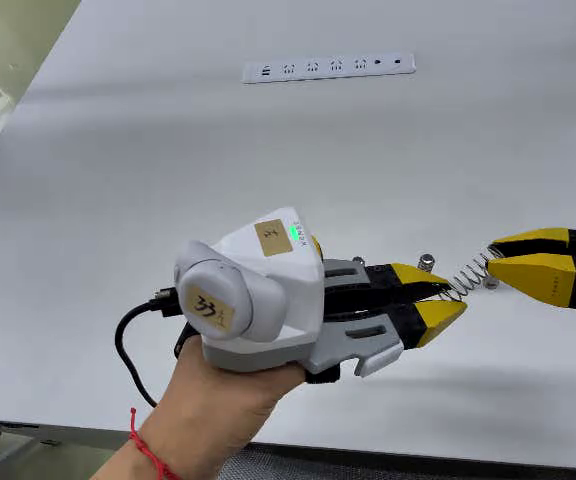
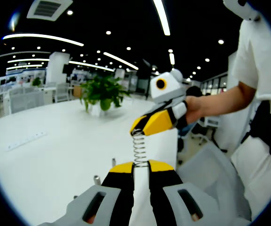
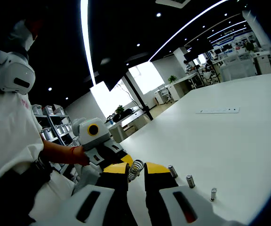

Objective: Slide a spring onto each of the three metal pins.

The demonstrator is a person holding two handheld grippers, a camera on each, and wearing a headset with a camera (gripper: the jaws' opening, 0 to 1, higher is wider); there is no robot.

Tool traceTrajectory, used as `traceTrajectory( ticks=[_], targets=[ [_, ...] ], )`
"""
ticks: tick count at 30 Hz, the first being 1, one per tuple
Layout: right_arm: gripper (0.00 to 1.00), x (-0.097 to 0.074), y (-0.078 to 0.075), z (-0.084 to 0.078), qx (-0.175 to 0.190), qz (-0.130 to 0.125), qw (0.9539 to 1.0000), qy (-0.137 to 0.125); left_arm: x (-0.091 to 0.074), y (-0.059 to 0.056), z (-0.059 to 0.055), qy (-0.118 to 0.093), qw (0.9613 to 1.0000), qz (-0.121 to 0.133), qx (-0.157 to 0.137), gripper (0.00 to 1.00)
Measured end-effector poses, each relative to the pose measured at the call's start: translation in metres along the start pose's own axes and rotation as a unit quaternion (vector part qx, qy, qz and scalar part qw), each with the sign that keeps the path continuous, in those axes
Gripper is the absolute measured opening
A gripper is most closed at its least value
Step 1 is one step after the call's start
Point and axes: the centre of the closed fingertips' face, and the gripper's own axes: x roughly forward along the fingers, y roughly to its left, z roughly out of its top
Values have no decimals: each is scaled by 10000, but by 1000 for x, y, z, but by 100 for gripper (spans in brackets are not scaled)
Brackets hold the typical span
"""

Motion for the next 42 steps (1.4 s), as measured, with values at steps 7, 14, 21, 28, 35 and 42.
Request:
traceTrajectory(
  ticks=[7,14,21,28,35,42],
  targets=[
    [13,-1,1,-1,-87,-4,10000,36,0,-2,0,-5,10000,-41,-24,10],
    [13,0,5,0,-339,29,9992,193,2,-4,-1,35,9999,-100,-14,11],
    [12,2,11,0,-636,81,9971,417,4,-6,-2,63,9999,-156,1,10],
    [12,5,16,-1,-997,144,9923,718,4,-8,-2,64,9998,-200,13,10],
    [12,7,16,-5,-1356,190,9856,996,4,-9,-3,82,9997,-227,39,10],
    [12,7,17,-7,-1600,204,9801,1159,5,-10,-4,74,9997,-241,40,10]
  ],
)
